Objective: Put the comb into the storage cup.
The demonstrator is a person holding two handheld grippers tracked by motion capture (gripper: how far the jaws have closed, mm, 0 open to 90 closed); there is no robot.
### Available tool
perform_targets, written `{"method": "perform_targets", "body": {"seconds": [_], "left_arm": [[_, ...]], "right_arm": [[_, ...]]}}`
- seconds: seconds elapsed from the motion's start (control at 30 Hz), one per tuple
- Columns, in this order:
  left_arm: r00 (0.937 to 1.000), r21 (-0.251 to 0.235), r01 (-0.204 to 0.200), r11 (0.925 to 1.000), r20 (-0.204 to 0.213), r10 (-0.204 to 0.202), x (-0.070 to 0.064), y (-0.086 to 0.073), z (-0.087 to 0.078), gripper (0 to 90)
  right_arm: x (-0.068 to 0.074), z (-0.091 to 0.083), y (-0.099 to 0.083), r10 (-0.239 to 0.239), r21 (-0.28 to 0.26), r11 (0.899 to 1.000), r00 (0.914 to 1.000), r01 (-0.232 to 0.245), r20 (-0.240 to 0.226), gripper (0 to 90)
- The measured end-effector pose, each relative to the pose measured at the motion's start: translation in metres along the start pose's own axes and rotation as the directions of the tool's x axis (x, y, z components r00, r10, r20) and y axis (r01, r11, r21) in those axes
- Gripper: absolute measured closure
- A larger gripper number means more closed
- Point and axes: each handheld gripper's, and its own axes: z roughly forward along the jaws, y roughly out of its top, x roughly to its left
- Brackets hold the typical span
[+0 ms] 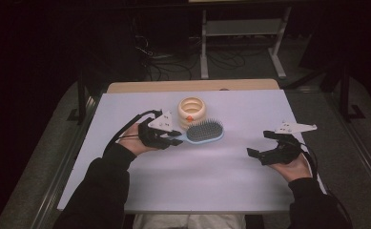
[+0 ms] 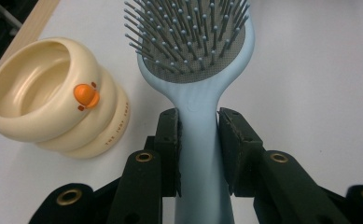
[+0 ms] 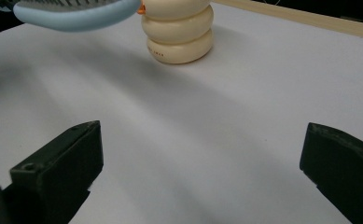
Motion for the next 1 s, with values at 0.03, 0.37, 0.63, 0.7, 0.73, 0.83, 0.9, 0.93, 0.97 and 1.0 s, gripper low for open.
{"method": "perform_targets", "body": {"seconds": [0.03,0.37,0.63,0.7,0.73,0.83,0.9,0.93,0.97,1.0], "left_arm": [[1.0,-0.003,0.003,1.0,-0.004,-0.003,0.001,0.0,-0.001,69.8],[0.9993,-0.019,0.015,0.9997,-0.033,-0.016,0.005,-0.004,-0.013,69.8],[0.9969,-0.038,0.02,0.9991,-0.075,-0.023,0.008,-0.006,-0.021,69.8],[0.9967,-0.043,0.023,0.9988,-0.077,-0.026,0.009,-0.006,-0.022,69.8],[0.9963,-0.046,0.02,0.9987,-0.082,-0.023,0.01,-0.005,-0.023,69.8],[0.9952,-0.053,0.024,0.9983,-0.094,-0.029,0.011,-0.005,-0.025,69.8],[0.9942,-0.059,0.028,0.9979,-0.102,-0.034,0.012,-0.005,-0.027,69.8],[0.9939,-0.059,0.03,0.9978,-0.104,-0.036,0.013,-0.005,-0.028,69.8],[0.9932,-0.06,0.031,0.9977,-0.11,-0.038,0.013,-0.006,-0.029,69.8],[0.9924,-0.063,0.033,0.9975,-0.117,-0.04,0.014,-0.006,-0.031,69.8]], "right_arm": [[0.0,0.0,0.0,0.0,-0.001,1.0,1.0,0.0,0.0,0.0],[0.0,0.0,0.0,0.005,-0.005,1.0,1.0,-0.005,-0.003,0.0],[0.004,0.0,0.004,0.006,-0.021,1.0,0.9998,-0.007,-0.017,0.0],[0.006,-0.001,0.006,0.003,-0.03,1.0,0.9997,-0.004,-0.023,0.0],[0.007,-0.001,0.008,0.0,-0.035,0.999,0.9997,-0.001,-0.026,0.0],[0.01,0.0,0.013,-0.006,-0.042,0.999,0.9991,0.004,-0.041,0.0],[0.013,0.001,0.016,-0.014,-0.044,0.999,0.9986,0.012,-0.05,0.0],[0.014,0.001,0.018,-0.017,-0.047,0.999,0.9983,0.015,-0.055,0.0],[0.014,0.002,0.019,-0.018,-0.05,0.999,0.998,0.015,-0.06,0.0],[0.015,0.002,0.021,-0.017,-0.053,0.999,0.9978,0.014,-0.063,0.0]]}}
